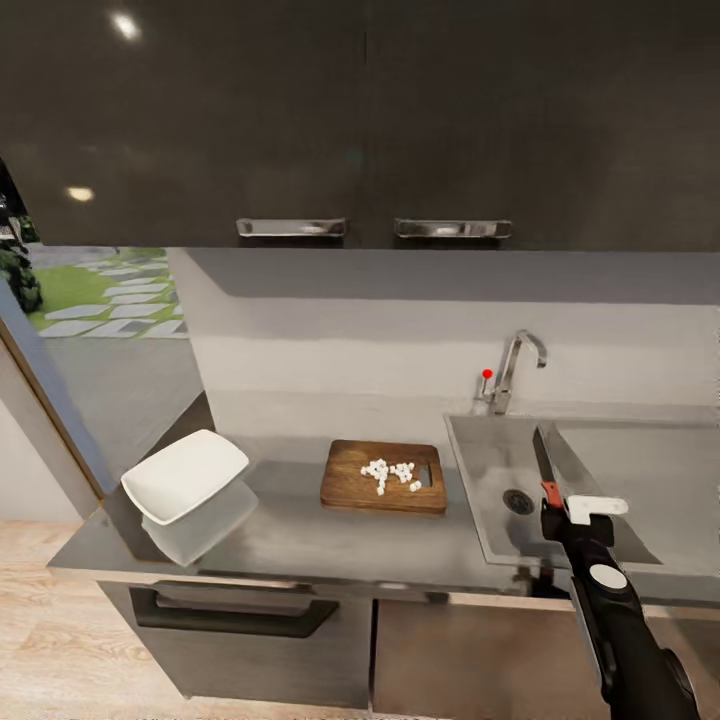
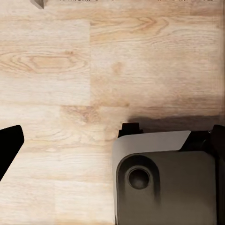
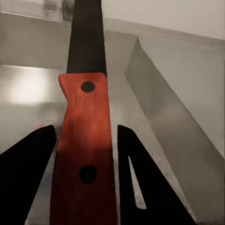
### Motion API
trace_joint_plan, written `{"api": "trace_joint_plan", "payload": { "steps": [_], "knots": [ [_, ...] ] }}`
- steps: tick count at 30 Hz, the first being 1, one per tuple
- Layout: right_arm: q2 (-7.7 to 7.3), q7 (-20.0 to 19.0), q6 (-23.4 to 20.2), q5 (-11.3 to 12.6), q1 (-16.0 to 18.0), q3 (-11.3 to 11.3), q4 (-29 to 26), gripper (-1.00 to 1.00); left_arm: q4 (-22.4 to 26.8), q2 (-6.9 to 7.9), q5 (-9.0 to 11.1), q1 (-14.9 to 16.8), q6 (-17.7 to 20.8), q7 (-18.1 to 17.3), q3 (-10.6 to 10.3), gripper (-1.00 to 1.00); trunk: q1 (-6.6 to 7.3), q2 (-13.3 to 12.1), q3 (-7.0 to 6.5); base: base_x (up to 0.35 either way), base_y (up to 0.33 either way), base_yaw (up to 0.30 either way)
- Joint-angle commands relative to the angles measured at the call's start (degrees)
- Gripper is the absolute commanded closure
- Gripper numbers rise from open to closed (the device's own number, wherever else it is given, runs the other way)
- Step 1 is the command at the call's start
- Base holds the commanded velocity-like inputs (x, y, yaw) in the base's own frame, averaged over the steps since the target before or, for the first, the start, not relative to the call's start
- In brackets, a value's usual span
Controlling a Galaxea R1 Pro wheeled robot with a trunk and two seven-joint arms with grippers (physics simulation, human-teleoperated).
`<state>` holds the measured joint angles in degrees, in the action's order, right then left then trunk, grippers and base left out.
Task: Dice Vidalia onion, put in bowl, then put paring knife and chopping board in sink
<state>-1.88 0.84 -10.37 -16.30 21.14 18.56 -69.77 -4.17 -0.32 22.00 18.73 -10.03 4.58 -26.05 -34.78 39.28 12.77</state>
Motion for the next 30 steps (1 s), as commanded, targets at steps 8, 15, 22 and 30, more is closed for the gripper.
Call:
{"api": "trace_joint_plan", "payload": {
  "steps": [8, 15, 22, 30],
  "knots": [
    [-0.04, 0.13, -0.29, -0.49, 0.04, -2.79, 4.30, 1.00, -0.09, -0.72, 0.34, 0.07, -0.08, -0.11, -0.51, -1.00, -0.01, 0.08, 0.08, -0.005, -0.018, 0.000],
    [0.03, 0.05, -0.43, -0.49, 0.04, -2.83, 4.42, 1.00, -0.02, -0.54, 0.33, 0.07, -0.49, -0.18, -0.51, -1.00, -0.01, 0.08, 0.08, 0.241, -0.152, 0.000],
    [0.06, 0.04, -0.51, -0.41, 0.04, -2.91, 4.83, 1.00, -0.01, -0.32, 0.33, 0.07, -0.84, -0.18, -0.58, -1.00, -0.01, 0.08, 0.08, 0.200, -0.152, 0.000],
    [2.79, -0.14, -0.46, -0.42, 0.04, -2.92, 7.95, 1.00, -0.05, -0.22, 0.33, 0.07, -0.85, -0.18, -0.58, -1.00, -0.01, 0.08, 0.08, 0.008, -0.007, 0.000]
  ]
}}
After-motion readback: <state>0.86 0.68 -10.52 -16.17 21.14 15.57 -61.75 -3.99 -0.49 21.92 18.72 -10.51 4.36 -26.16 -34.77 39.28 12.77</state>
